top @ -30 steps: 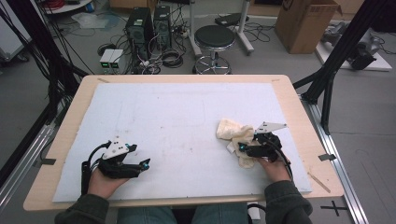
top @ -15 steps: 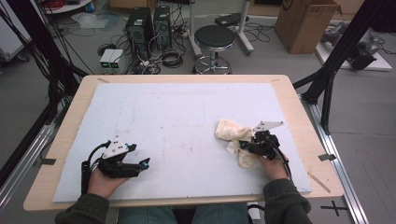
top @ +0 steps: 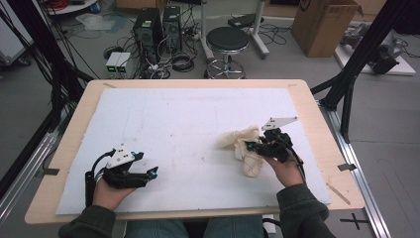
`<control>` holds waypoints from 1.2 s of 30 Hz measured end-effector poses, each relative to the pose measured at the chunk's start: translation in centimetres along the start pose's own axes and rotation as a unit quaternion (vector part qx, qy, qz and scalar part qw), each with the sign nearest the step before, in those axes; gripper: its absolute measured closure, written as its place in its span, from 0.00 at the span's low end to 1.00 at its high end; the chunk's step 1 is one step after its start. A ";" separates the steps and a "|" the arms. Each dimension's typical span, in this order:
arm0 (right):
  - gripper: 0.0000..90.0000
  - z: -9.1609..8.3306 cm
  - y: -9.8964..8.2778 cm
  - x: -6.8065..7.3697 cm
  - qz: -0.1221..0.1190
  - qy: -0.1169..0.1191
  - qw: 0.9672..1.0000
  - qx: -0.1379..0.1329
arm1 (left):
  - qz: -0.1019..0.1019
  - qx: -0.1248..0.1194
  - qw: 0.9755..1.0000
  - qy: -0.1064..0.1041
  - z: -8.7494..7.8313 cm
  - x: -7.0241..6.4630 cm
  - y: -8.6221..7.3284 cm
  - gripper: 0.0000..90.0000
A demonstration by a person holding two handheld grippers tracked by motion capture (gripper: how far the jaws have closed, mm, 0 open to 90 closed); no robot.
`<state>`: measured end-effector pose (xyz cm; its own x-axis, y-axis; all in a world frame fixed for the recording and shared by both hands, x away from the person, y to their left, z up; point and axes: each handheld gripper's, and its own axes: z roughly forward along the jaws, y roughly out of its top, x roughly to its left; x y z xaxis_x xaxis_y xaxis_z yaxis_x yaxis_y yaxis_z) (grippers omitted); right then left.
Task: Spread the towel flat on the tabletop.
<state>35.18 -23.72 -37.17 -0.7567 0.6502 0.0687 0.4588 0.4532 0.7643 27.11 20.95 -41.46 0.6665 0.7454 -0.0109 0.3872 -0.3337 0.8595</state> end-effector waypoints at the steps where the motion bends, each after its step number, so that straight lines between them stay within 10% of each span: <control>1: 0.86 0.0 0.4 0.3 0.001 0.006 1.000 -0.002 | -0.001 -0.002 1.000 -0.001 0.0 0.0 0.0 0.29; 12: 0.86 3.1 4.5 4.2 -0.017 0.052 0.998 -0.016 | -0.004 -0.007 1.000 -0.002 -0.1 0.0 0.0 0.30; 19: 0.84 8.6 5.7 7.3 -0.019 0.080 0.997 0.003 | -0.004 -0.009 1.000 -0.004 -0.1 0.0 0.0 0.30; 26: 0.81 13.1 4.4 8.1 -0.026 0.057 0.997 0.045 | -0.005 -0.011 1.000 -0.009 -0.1 -0.1 0.0 0.31; 36: 0.47 11.8 4.3 7.5 -0.025 0.065 0.997 0.021 | -0.003 -0.013 0.999 -0.031 0.2 -0.5 0.2 0.40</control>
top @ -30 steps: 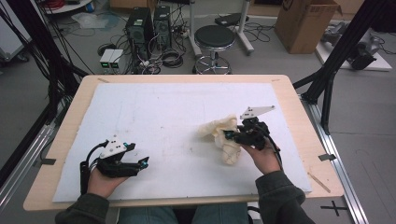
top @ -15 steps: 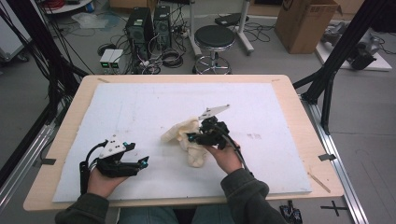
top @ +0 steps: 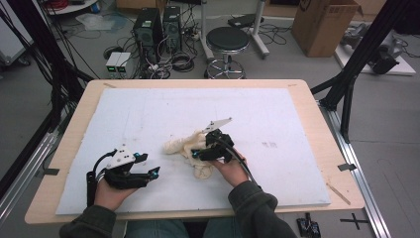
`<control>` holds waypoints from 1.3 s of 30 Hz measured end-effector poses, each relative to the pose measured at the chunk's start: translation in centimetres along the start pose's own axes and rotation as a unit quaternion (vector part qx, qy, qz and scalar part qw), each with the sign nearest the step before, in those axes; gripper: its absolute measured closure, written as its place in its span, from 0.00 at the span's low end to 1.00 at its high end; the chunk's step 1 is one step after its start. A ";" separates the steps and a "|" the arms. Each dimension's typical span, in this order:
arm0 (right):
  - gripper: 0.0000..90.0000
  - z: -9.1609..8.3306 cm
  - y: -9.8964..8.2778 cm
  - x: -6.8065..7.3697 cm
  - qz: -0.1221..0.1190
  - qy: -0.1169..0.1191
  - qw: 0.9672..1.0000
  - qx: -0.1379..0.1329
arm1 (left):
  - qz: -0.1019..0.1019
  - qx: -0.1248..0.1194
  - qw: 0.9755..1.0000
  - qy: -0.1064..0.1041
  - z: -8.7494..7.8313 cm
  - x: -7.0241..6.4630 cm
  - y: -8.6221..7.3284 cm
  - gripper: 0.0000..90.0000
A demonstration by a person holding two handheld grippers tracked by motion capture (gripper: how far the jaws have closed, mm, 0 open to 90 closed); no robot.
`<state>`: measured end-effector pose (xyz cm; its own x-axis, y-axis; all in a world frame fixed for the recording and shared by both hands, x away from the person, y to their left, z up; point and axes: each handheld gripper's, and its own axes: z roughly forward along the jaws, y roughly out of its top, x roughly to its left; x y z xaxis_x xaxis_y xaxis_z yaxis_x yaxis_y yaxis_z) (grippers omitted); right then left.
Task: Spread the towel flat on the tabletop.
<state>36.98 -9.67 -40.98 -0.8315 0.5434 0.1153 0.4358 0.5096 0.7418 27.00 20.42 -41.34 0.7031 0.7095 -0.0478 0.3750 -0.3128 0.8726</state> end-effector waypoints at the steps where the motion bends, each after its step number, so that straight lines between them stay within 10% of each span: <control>1: 0.45 -0.5 0.0 0.0 -0.005 -0.004 1.000 -0.002 | 0.000 -0.001 1.000 -0.001 0.1 -0.1 0.1 0.42; 16: 0.50 -6.2 -1.9 1.9 -0.056 -0.008 0.998 -0.040 | 0.016 0.013 0.998 -0.061 2.7 -2.0 1.2 0.65; 22: 0.55 -3.8 -2.8 2.6 -0.074 0.013 0.997 -0.003 | 0.019 0.030 0.997 -0.071 4.5 -2.2 1.5 0.67; 26: 0.86 -2.1 -2.8 2.1 -0.087 0.004 0.996 0.022 | 0.017 0.033 0.997 -0.074 5.4 -2.2 1.8 0.67; 39: 0.94 -6.0 -3.2 -1.1 -0.038 0.009 0.999 -0.036 | 0.023 0.077 0.995 -0.062 10.6 -2.6 4.2 0.68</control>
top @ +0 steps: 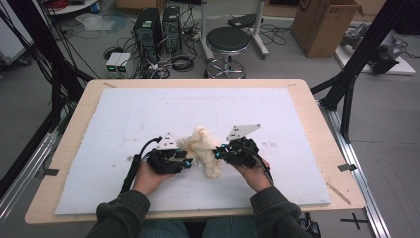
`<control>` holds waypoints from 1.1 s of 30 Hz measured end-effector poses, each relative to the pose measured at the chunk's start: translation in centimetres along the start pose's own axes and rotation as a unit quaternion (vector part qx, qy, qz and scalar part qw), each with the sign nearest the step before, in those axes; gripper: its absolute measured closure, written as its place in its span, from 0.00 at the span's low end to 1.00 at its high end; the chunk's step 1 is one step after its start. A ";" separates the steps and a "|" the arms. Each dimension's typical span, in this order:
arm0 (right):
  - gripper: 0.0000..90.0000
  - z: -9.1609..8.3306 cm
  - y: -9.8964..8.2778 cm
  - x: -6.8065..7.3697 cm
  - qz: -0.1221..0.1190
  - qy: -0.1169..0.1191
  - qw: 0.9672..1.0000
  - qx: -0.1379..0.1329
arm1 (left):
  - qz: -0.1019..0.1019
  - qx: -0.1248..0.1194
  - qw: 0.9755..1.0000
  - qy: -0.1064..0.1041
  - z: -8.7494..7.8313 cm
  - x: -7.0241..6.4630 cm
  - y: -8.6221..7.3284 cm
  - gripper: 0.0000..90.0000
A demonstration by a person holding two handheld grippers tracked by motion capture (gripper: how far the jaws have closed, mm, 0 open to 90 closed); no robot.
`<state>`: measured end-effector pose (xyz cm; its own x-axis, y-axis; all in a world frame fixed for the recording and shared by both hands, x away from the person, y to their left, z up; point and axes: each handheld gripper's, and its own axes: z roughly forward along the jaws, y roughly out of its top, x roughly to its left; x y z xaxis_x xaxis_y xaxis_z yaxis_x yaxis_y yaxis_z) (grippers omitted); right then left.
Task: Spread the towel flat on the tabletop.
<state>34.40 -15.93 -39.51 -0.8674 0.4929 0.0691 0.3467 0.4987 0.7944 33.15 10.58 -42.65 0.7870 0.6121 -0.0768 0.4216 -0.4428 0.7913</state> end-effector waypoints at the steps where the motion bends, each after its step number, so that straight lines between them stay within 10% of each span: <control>1: 0.94 -0.1 -0.1 -0.1 0.001 0.000 1.000 0.000 | -0.001 0.004 1.000 0.006 0.4 0.0 0.1 0.68; 10: 0.93 -0.2 -1.4 -1.1 0.016 -0.003 1.000 -0.001 | 0.009 0.033 0.998 0.052 2.4 0.2 0.3 0.84; 15: 0.93 -0.6 -1.5 -1.6 0.021 -0.002 1.000 -0.014 | 0.020 0.027 0.999 0.039 1.5 0.3 0.5 0.94; 24: 0.90 -2.2 -0.7 -0.8 0.013 0.009 0.999 -0.035 | 0.047 -0.007 0.999 0.004 -4.6 0.3 0.5 0.94; 33: 0.90 -1.7 0.2 1.7 -0.031 0.039 0.999 -0.015 | 0.060 -0.027 0.998 0.015 -11.1 0.4 -2.2 0.94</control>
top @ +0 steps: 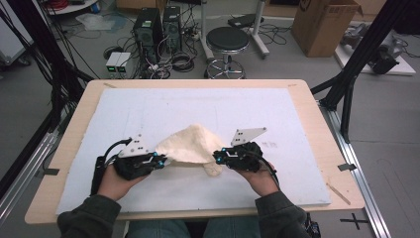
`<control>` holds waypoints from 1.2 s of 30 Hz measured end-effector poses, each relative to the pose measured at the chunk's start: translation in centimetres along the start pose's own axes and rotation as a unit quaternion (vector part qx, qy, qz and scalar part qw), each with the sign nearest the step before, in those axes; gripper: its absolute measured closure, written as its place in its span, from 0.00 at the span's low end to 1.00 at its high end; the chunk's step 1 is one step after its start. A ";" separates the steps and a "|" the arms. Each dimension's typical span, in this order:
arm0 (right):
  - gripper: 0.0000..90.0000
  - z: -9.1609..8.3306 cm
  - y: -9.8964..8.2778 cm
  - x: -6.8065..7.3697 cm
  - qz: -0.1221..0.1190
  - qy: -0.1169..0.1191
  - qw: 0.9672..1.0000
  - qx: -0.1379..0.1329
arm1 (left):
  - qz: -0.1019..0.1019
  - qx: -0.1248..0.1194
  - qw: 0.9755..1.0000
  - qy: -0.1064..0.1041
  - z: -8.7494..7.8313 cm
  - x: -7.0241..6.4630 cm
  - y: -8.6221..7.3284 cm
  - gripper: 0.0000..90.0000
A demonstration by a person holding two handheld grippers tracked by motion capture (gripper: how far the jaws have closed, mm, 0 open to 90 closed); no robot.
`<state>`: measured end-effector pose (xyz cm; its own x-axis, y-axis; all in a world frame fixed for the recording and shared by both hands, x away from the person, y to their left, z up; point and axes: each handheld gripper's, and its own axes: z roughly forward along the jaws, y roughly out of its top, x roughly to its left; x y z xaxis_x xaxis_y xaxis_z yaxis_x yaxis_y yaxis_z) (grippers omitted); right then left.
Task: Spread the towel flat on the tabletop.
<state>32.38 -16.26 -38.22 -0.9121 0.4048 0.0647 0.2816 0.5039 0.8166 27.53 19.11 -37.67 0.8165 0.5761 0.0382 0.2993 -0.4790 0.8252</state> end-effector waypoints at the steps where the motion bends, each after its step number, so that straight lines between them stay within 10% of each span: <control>1: 0.88 0.1 0.0 -0.2 -0.002 -0.008 1.000 0.002 | 0.003 0.000 1.000 0.003 -0.5 0.0 -0.4 0.94; 12: 0.65 2.4 -1.8 -2.6 0.020 -0.024 0.999 0.025 | -0.061 0.009 0.998 0.027 -1.7 1.9 -6.4 0.94; 16: 0.65 3.7 -2.1 -3.3 0.002 -0.031 0.998 0.056 | -0.060 0.006 0.998 0.031 -1.5 2.3 -6.3 0.94; 20: 0.70 4.8 -2.5 -4.5 0.008 -0.034 0.997 0.076 | -0.063 0.008 0.997 0.031 -0.9 2.6 -6.3 0.94; 25: 0.99 5.5 -2.5 -4.7 0.011 -0.020 0.997 0.078 | -0.064 0.002 0.997 0.032 -0.8 2.7 -6.1 0.94; 31: 0.99 4.3 -2.3 -4.8 0.018 -0.017 0.998 0.064 | -0.065 -0.014 0.997 0.035 -1.4 2.8 -5.9 0.94; 36: 0.70 4.0 -2.3 -5.2 0.025 -0.003 0.998 0.059 | -0.066 -0.004 0.997 0.038 -1.3 2.9 -6.1 0.94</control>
<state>37.64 -16.48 -42.74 -0.8944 0.4359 0.1003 0.3602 0.5691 0.7392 27.45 24.51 -41.87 0.7302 0.6827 -0.0275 0.3970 -0.3912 0.8303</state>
